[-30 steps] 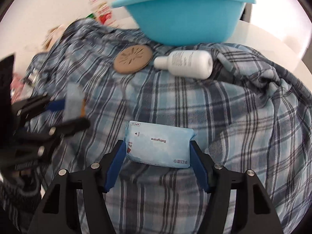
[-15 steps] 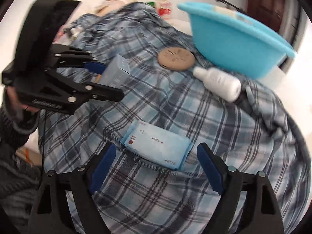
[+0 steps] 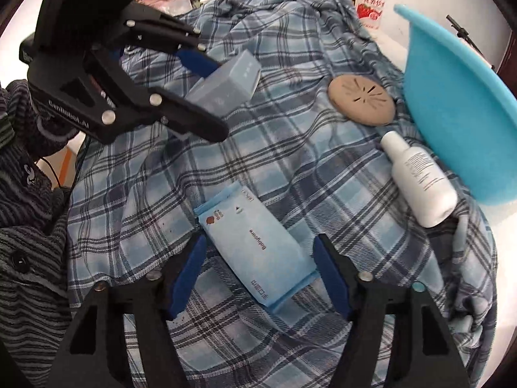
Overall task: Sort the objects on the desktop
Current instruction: 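Lift the wipes pack with the right gripper while the left gripper holds the box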
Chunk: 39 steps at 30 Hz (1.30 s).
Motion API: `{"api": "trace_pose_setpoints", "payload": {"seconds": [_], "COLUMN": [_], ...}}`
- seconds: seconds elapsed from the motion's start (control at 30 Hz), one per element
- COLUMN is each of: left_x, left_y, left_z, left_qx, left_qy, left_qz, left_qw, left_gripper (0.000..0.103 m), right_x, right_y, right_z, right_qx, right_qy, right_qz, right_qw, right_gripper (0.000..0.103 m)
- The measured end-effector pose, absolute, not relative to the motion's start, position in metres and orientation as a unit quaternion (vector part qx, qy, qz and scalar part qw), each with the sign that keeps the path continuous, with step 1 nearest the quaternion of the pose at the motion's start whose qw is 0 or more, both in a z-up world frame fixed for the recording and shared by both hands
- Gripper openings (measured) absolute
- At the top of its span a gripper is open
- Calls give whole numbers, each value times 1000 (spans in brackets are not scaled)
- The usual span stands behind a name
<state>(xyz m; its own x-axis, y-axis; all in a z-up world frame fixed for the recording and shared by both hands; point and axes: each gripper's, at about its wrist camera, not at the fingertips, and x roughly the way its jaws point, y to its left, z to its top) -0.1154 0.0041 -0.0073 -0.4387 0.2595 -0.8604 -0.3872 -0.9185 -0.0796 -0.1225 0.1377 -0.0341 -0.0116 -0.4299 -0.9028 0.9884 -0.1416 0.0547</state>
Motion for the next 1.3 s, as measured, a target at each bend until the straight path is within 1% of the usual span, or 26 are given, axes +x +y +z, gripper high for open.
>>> {"api": "trace_pose_setpoints", "payload": {"seconds": [0.07, 0.17, 0.27, 0.4, 0.57, 0.6, 0.63, 0.67, 0.7, 0.83, 0.93, 1.03, 1.1, 1.17, 1.2, 1.23, 1.3], "left_x": [-116, -116, -118, -119, -117, -117, -117, -117, -118, -118, -116, -114, -115, -116, -117, -116, -116], "left_y": [4, 4, 6, 9, 10, 10, 9, 9, 9, 8, 9, 10, 11, 12, 11, 11, 11], "left_z": [-8, -11, -15, -16, -11, -11, -11, -11, -11, -10, -9, -8, -9, -10, -10, -11, -11], "left_qx": [-495, -496, -501, -503, -495, -496, -496, -497, -497, -498, -495, -493, -494, -496, -497, -497, -497], "left_qy": [65, 64, 63, 67, 62, 61, 61, 63, 64, 62, 63, 65, 68, 69, 70, 71, 71], "left_qz": [845, 843, 841, 838, 842, 842, 842, 842, 842, 842, 844, 844, 844, 843, 843, 842, 843], "left_qw": [192, 196, 197, 201, 205, 205, 203, 201, 199, 196, 198, 200, 198, 196, 195, 195, 195], "left_gripper": [49, 49, 49, 49, 49, 49, 49, 49, 49, 49, 49, 49, 49, 49, 49, 49, 49], "right_x": [-123, -119, -117, -137, -160, -162, -162, -161, -159, -157, -154, -149, -146, -146, -148, -149, -149], "right_y": [138, 142, 152, 166, 179, 179, 178, 175, 172, 165, 156, 150, 146, 145, 145, 146, 151], "right_z": [-34, -28, -19, -20, -42, -43, -41, -38, -34, -27, -32, -43, -49, -49, -49, -49, -47], "right_qx": [431, 437, 428, 461, 519, 517, 508, 494, 476, 448, 446, 444, 438, 436, 438, 439, 438], "right_qy": [321, 288, 246, 175, 76, 71, 77, 90, 103, 141, 190, 235, 250, 246, 242, 237, 230], "right_qz": [-649, -700, -760, -796, -769, -768, -769, -769, -772, -765, -758, -752, -751, -753, -754, -755, -762], "right_qw": [539, 485, 424, 350, 367, 371, 380, 395, 408, 441, 437, 427, 426, 427, 426, 424, 418], "right_gripper": [50, 45, 44, 44, 45, 45, 48, 55, 57, 58, 58, 43, 43, 43, 41, 38, 37]}}
